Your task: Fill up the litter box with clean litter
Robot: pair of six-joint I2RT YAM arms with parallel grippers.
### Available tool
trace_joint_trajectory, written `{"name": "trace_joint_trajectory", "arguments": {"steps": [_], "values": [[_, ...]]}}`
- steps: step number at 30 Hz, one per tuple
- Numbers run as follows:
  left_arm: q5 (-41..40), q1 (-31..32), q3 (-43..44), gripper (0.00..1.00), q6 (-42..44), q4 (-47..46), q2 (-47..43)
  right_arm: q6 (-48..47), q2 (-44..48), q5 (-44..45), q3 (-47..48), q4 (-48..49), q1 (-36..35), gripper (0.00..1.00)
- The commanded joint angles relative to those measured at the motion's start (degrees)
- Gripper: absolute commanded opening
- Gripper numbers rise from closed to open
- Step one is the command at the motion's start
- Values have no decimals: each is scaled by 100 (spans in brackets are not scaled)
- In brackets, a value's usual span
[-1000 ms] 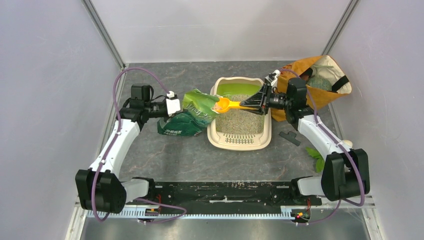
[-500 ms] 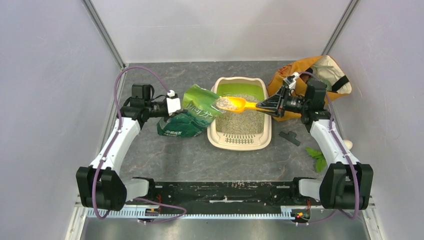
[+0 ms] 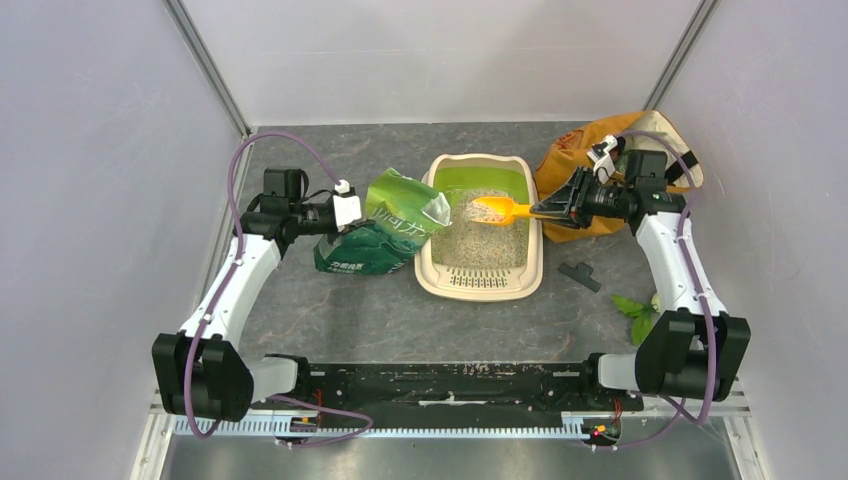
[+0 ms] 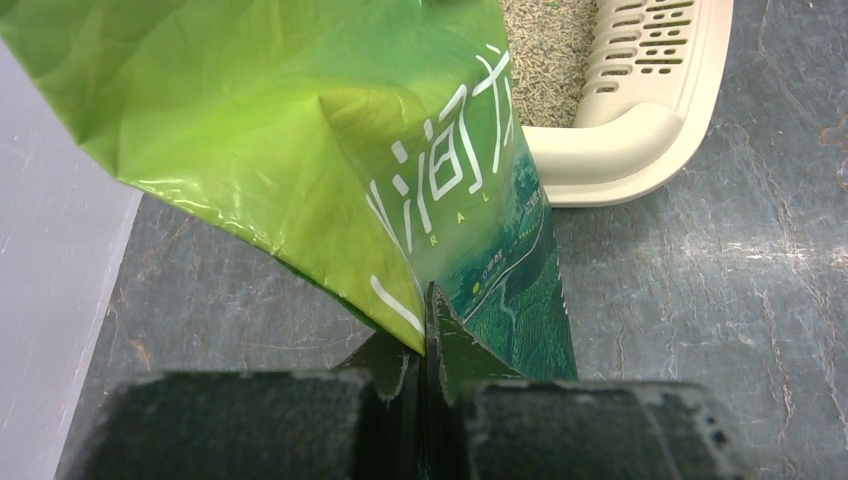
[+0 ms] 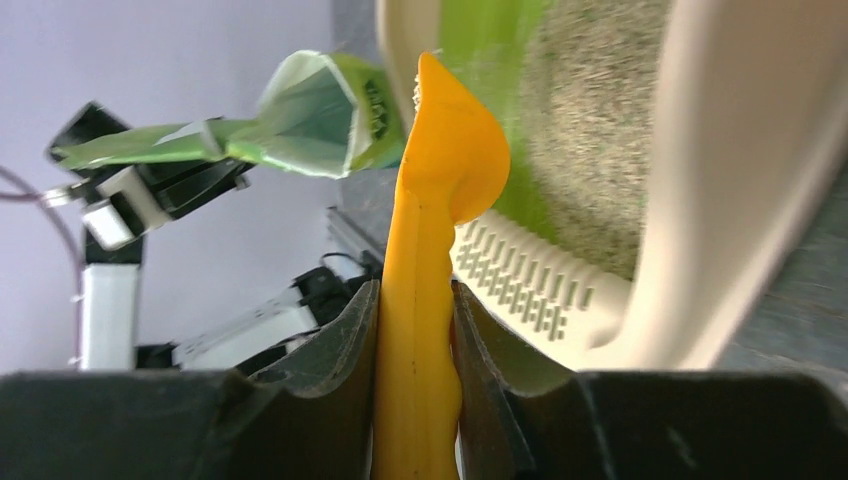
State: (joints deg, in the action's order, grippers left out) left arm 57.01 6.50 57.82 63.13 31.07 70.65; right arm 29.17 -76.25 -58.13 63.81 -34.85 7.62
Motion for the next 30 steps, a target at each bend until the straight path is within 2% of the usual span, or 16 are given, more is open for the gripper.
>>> {"name": "trace_joint_trajectory", "arguments": {"steps": [1, 7, 11, 17, 19, 25, 30], "values": [[4, 27, 190, 2, 154, 76, -129, -919, -148, 1210, 701, -911, -181, 0], [-32, 27, 166, 2, 301, 207, -217, -1911, -354, 2933, 1654, -1642, -1211, 0], [-66, 27, 177, 2, 568, 379, -241, -2422, -408, 3866, 2157, -1968, -1651, 0], [-147, 27, 212, 2, 793, 477, -271, -3085, -455, 3969, 2808, -2571, -1728, 0], [-123, 27, 229, 2, 806, 494, -263, -3193, -456, 3747, 3051, -2797, -1747, 0], [-93, 36, 186, 2, 903, 540, -314, -2450, -360, 1744, 3430, -2677, -1756, 0], [-76, 44, 207, 2, 895, 545, -347, -2049, -532, 1228, 3487, -2304, -1851, 0]]}}
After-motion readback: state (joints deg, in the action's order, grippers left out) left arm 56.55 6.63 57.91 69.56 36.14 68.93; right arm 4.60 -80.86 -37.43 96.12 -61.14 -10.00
